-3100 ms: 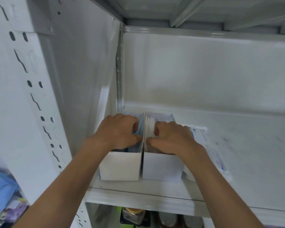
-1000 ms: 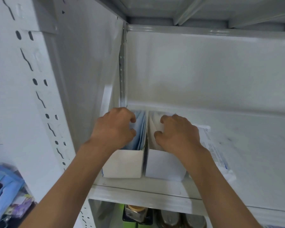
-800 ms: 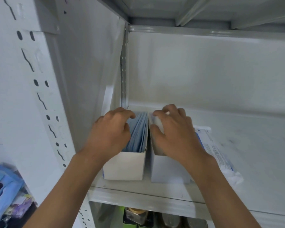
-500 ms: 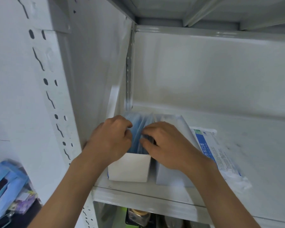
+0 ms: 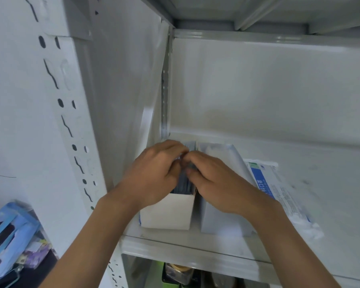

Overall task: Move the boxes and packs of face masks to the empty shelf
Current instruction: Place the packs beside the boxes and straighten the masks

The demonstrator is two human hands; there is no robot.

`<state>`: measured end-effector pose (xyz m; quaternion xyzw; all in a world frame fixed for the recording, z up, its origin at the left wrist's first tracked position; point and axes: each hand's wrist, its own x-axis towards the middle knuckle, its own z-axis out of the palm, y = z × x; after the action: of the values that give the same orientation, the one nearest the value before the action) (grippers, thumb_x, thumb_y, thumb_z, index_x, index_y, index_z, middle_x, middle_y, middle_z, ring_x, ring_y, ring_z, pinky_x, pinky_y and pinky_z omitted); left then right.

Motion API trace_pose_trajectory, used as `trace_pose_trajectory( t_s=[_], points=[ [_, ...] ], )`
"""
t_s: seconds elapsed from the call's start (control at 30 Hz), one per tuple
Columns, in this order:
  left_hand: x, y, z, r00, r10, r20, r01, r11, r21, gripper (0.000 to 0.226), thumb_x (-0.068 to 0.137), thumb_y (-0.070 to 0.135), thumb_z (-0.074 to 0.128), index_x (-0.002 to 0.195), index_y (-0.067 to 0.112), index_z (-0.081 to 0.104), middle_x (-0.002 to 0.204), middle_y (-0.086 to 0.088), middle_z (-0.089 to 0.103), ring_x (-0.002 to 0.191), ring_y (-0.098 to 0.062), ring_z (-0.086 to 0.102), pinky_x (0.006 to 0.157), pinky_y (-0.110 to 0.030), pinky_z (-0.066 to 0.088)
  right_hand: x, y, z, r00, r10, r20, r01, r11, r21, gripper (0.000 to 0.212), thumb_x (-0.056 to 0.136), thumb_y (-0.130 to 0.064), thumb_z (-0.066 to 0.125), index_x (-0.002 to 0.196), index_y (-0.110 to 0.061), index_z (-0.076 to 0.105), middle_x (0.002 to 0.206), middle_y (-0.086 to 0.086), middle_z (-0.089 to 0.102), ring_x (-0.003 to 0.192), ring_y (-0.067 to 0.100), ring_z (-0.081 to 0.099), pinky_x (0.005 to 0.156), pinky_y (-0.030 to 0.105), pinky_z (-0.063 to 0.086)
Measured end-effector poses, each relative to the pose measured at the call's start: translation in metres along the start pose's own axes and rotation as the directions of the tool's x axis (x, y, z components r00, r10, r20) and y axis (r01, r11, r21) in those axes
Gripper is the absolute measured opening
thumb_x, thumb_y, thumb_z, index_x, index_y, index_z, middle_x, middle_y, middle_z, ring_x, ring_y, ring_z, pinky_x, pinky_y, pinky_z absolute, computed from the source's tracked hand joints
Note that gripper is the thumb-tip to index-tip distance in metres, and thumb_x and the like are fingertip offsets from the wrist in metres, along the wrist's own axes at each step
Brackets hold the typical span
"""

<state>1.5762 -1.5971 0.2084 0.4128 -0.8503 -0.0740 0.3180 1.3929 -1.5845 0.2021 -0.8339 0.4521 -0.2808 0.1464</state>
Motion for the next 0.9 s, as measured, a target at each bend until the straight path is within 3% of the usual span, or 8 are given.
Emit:
trace_pose_trajectory(
  t_s=[0.13, 0.2, 0.37, 0.47, 0.57, 0.73, 0.83, 0.9],
  points=[
    [0.0, -0.003, 0.001, 0.983, -0.053, 0.174, 0.048, 0.998, 0.03, 0.035, 0.105, 0.023, 0.044, 0.136, 0.03, 0.061, 0.122, 0.005, 0.068, 0.111, -0.013, 0.057, 0.082, -0.023, 0.045, -0.015, 0.002, -0.019, 0.942, 0.017, -0.335, -0.05, 0.995, -0.092, 0.021, 0.092, -0.019, 0.047, 0.095, -0.026, 0.066, 0.075, -0.024, 0.059, 0.072, -0.001, 0.057, 0.063, 0.022, 0.039],
    [-0.001, -0.005, 0.002, 0.977, -0.078, 0.197, 0.054, 0.991, 0.124, 0.033, 0.107, 0.033, 0.041, 0.127, 0.03, 0.067, 0.124, 0.012, 0.068, 0.116, -0.011, 0.057, 0.095, -0.03, 0.047, -0.027, 0.01, -0.031, 0.92, 0.113, -0.376, -0.204, 0.956, -0.211, 0.023, 0.09, -0.022, 0.047, 0.099, -0.024, 0.068, 0.087, -0.024, 0.062, 0.086, 0.003, 0.058, 0.069, 0.026, 0.04],
    [-0.002, -0.002, 0.006, 0.994, -0.093, 0.064, 0.075, 0.967, 0.243, 0.04, 0.106, 0.044, 0.038, 0.135, 0.03, 0.062, 0.146, 0.002, 0.055, 0.127, -0.021, 0.054, 0.104, -0.034, 0.042, -0.045, 0.026, -0.036, 0.919, 0.387, -0.077, -0.374, 0.79, -0.486, 0.041, 0.101, -0.042, 0.027, 0.096, -0.014, 0.057, 0.108, 0.004, 0.061, 0.12, 0.034, 0.052, 0.103, 0.045, 0.035],
    [-0.001, 0.006, 0.008, 1.0, -0.01, 0.024, 0.004, 0.973, 0.23, 0.046, 0.106, 0.046, 0.033, 0.137, 0.027, 0.061, 0.146, 0.001, 0.057, 0.133, -0.022, 0.053, 0.108, -0.036, 0.041, -0.044, 0.029, -0.029, 0.915, 0.403, 0.004, -0.366, 0.834, -0.413, 0.056, 0.097, -0.054, 0.01, 0.121, -0.024, 0.052, 0.143, -0.003, 0.048, 0.15, 0.026, 0.016, 0.123, 0.048, -0.002],
    [0.007, 0.013, 0.012, 0.997, 0.065, 0.039, -0.073, 0.966, 0.248, 0.048, 0.105, 0.042, 0.029, 0.135, 0.025, 0.062, 0.143, 0.001, 0.06, 0.135, -0.02, 0.052, 0.112, -0.042, 0.041, -0.043, 0.025, -0.025, 0.93, 0.368, 0.0, -0.358, 0.904, -0.233, 0.054, 0.102, -0.051, 0.015, 0.145, -0.032, 0.042, 0.156, -0.013, 0.036, 0.153, 0.015, 0.007, 0.122, 0.044, -0.014],
    [0.021, 0.028, 0.034, 0.946, 0.139, 0.292, -0.186, 0.973, 0.14, 0.042, 0.108, 0.038, 0.034, 0.138, 0.026, 0.06, 0.138, 0.007, 0.063, 0.128, -0.012, 0.053, 0.111, -0.041, 0.04, -0.044, 0.024, -0.031, 0.914, 0.283, -0.29, -0.37, 0.875, -0.312, 0.046, 0.097, -0.021, 0.047, 0.143, -0.017, 0.048, 0.121, 0.006, 0.066, 0.114, 0.028, 0.054, 0.104, 0.039, 0.038],
    [0.023, 0.026, 0.035, 0.946, 0.115, 0.303, -0.171, 0.972, 0.164, 0.038, 0.106, 0.036, 0.034, 0.116, 0.025, 0.069, 0.112, 0.009, 0.069, 0.106, -0.013, 0.06, 0.1, -0.04, 0.046, -0.046, 0.022, -0.035, 0.901, 0.274, -0.336, -0.413, 0.777, -0.475, 0.036, 0.096, -0.03, 0.048, 0.128, -0.014, 0.059, 0.111, 0.005, 0.064, 0.103, 0.03, 0.055, 0.091, 0.04, 0.042],
    [0.025, 0.027, 0.033, 0.957, 0.118, 0.266, -0.168, 0.971, 0.171, 0.034, 0.106, 0.033, 0.036, 0.102, 0.024, 0.068, 0.096, 0.011, 0.063, 0.093, -0.011, 0.058, 0.093, -0.041, 0.047, -0.048, 0.019, -0.036, 0.902, 0.308, -0.303, -0.431, 0.69, -0.582, 0.041, 0.098, -0.045, 0.035, 0.112, -0.018, 0.063, 0.105, 0.0, 0.066, 0.107, 0.029, 0.055, 0.1, 0.043, 0.035]
  ],
)
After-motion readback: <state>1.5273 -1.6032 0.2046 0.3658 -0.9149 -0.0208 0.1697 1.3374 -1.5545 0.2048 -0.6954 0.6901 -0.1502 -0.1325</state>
